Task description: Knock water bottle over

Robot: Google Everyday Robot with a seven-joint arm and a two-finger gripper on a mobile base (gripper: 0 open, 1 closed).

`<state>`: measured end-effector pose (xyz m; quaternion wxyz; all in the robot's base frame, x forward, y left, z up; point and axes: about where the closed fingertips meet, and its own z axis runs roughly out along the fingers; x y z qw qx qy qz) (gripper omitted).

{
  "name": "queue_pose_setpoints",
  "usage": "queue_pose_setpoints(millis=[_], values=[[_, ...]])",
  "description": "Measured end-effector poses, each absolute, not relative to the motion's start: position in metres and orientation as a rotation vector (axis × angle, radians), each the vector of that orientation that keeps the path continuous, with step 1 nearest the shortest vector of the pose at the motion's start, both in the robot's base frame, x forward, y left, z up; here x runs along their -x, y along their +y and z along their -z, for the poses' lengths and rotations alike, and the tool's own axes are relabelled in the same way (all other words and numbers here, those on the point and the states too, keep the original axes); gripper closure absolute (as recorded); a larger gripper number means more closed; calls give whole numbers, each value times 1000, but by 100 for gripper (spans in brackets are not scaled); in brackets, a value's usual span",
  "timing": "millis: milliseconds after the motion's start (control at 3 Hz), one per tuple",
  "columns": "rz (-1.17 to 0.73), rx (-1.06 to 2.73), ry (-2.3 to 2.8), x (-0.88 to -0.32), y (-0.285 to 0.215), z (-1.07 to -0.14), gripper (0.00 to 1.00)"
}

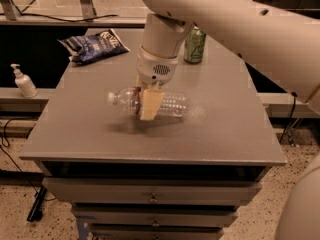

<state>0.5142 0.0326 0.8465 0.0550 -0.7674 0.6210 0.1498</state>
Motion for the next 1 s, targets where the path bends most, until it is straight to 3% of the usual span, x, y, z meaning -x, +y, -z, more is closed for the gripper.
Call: queue_pose_setpoints(millis=[333, 667, 1000], values=[[-430, 2311, 1894, -515, 35, -846, 14], [-416, 2294, 1902, -515, 35, -846, 0], [-399, 2269, 1910, -516, 33, -849, 0]])
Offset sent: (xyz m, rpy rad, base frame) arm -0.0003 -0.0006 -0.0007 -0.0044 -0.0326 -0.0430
